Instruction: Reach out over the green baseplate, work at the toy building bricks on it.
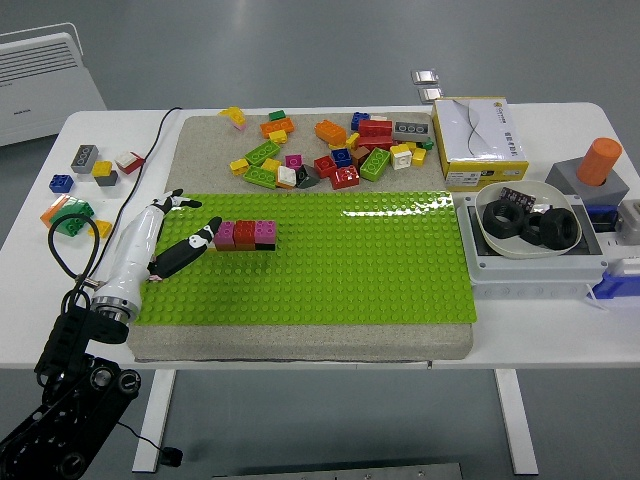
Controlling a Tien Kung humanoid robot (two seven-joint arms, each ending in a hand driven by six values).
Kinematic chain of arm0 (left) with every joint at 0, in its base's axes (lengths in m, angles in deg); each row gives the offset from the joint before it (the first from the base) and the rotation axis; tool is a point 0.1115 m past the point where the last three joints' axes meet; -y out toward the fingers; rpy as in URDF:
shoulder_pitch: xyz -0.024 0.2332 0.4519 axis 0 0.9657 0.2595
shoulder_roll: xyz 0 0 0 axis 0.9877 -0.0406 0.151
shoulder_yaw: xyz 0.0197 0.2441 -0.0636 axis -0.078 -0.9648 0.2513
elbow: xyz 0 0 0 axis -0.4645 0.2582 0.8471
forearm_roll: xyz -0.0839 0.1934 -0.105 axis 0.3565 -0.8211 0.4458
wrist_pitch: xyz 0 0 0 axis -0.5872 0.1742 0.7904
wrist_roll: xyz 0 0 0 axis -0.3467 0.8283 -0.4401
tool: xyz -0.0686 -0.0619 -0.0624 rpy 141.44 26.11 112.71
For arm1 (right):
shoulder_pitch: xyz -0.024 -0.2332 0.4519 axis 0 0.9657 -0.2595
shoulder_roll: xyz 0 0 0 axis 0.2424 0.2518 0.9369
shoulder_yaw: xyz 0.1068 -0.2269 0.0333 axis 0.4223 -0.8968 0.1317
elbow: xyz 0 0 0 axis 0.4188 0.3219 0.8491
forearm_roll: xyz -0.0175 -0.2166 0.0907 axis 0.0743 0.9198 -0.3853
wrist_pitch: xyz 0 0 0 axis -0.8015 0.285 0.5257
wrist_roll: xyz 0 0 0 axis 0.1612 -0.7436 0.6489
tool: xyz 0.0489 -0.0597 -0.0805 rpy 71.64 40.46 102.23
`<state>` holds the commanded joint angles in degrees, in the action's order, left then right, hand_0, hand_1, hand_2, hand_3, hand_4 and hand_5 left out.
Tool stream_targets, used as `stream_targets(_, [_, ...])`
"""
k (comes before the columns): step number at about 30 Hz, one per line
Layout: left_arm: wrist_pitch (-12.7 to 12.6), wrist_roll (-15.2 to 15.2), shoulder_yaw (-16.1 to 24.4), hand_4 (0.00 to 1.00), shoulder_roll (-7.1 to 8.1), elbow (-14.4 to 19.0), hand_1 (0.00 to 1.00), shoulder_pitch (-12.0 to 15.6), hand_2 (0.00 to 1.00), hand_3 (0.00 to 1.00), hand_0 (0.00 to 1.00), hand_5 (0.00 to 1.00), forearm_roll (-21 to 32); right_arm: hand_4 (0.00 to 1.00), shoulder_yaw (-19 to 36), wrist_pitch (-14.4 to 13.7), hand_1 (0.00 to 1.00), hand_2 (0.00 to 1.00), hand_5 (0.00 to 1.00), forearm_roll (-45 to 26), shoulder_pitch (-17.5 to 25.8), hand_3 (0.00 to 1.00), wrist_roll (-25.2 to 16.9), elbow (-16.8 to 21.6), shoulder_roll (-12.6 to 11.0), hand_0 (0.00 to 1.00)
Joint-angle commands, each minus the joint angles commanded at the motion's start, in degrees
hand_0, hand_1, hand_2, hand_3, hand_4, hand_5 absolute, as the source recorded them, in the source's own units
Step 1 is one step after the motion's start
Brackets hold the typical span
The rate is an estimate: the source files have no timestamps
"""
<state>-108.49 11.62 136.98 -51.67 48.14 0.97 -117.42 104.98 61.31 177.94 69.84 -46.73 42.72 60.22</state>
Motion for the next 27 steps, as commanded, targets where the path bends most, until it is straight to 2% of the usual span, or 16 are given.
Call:
stream_targets(2, [-0.19,-0.75,0.59,0.797,-0.08,0.24,0.864,1.17,0.865,0.683,0.888,0.613,0.61,0.895,-2.13,-0.18,0.531,0.738,0.998,-2.34,0.22,0.816,0.03,0.0,0.23,0.52])
stream_targets(3, [-0.25,-0.95,0.84,0.785,-0.18,0.33,0.853,1.57,0.847,0.696,0.876,0.536,0.76,0.892,-3.06,-0.29,0.624,0.743,0.998,-3.36,0.3,0.825,0.05,0.0,0.32,0.52])
stream_targets(8, [-0.43,-1.7,2.04,0.785,-0.48,0.8,0.853,2.71,0.847,0.696,0.876,0.536,1.03,0.892,-10.98,-2.32,0.624,0.743,0.998,-11.93,0.69,0.825,-0.15,0.0,0.54,0.52])
stream_targets(9, [-0.45,-1.81,2.18,0.777,-0.44,0.83,0.849,2.74,0.838,0.688,0.878,0.5,1.02,0.894,-12.25,-2.44,0.669,0.766,0.998,-13.32,0.69,0.84,-0.18,0.0,0.54,0.52])
stream_targets(11, [-0.41,-1.99,2.39,0.777,-0.34,0.83,0.849,2.79,0.838,0.688,0.878,0.5,0.97,0.894,-13.85,-2.36,0.669,0.766,0.998,-15.13,0.63,0.84,-0.21,0.0,0.53,0.52])
stream_targets(16, [-0.04,-2.39,2.46,0.769,-0.3,0.68,0.849,2.86,0.837,0.681,0.877,0.474,0.89,0.895,-9.35,-1.53,0.661,0.761,0.998,-10.46,0.21,0.838,-0.01,0.0,0.47,0.52])
stream_targets(27, [0.75,-2.91,2.02,0.762,-0.02,0.12,0.848,2.45,0.836,0.672,0.865,0.452,0.97,0.892,-7.37,-1.41,0.656,0.755,0.998,-8.08,0.15,0.834,0.39,0.0,0.6,0.52])
